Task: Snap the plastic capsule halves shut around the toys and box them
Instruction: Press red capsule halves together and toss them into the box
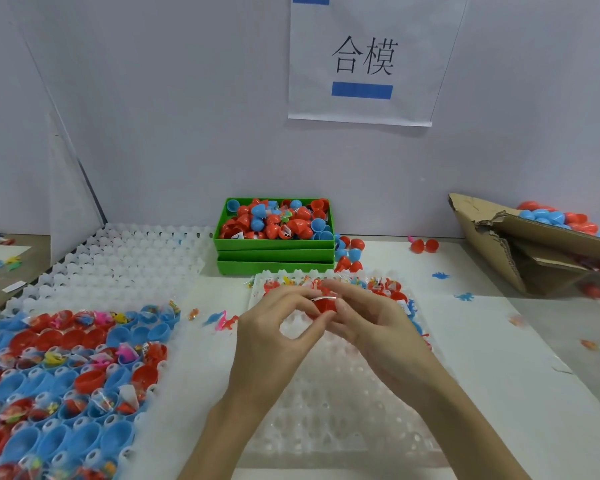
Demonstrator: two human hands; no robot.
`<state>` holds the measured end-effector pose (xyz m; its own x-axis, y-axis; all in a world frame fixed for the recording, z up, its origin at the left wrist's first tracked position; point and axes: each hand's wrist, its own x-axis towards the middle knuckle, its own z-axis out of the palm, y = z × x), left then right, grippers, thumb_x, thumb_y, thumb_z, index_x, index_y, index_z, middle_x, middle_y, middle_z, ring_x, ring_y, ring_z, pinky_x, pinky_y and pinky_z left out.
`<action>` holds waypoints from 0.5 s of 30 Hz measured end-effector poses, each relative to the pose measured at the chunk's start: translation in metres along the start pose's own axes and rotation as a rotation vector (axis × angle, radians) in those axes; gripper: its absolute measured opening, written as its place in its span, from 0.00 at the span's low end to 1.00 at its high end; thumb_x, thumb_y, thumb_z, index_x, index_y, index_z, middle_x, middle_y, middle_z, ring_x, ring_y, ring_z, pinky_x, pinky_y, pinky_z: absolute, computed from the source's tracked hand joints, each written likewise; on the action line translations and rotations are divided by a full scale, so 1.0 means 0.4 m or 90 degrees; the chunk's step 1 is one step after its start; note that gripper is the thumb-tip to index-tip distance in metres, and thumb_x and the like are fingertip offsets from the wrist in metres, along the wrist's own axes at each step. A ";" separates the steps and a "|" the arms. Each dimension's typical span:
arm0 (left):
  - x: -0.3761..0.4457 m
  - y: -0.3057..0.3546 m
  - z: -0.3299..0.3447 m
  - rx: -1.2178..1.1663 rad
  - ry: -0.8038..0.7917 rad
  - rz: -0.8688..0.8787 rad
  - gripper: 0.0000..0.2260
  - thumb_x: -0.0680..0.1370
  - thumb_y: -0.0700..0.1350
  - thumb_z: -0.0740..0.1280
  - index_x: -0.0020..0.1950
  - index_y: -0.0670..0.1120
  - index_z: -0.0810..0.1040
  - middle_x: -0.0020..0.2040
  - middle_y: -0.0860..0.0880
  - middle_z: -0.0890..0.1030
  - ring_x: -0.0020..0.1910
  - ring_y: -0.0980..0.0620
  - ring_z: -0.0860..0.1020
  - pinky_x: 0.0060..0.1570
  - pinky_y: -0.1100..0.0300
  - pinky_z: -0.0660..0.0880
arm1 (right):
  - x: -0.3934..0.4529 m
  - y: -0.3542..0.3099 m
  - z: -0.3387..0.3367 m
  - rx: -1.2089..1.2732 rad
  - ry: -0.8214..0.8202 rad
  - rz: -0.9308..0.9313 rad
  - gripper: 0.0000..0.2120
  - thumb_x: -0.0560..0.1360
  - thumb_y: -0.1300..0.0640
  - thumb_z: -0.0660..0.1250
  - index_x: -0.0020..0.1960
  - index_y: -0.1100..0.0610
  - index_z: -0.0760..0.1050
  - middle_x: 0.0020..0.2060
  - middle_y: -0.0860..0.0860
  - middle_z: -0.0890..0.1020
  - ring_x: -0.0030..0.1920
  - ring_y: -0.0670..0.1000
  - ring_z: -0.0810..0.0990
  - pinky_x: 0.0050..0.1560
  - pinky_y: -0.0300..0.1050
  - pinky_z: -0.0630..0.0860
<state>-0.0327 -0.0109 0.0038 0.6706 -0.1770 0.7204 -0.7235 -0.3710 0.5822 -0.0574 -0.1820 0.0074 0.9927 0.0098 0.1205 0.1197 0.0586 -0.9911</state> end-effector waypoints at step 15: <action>0.004 -0.019 -0.010 0.152 -0.053 0.106 0.07 0.80 0.37 0.68 0.56 0.40 0.83 0.51 0.46 0.80 0.49 0.53 0.78 0.55 0.74 0.73 | -0.009 -0.010 0.019 -0.255 0.035 -0.102 0.21 0.81 0.62 0.68 0.72 0.49 0.77 0.62 0.41 0.84 0.63 0.41 0.81 0.66 0.44 0.79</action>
<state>-0.0267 -0.0045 0.0021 0.5640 -0.3237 0.7597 -0.7721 -0.5331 0.3460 -0.0615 -0.1746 0.0112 0.9591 -0.0220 0.2821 0.2586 -0.3369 -0.9053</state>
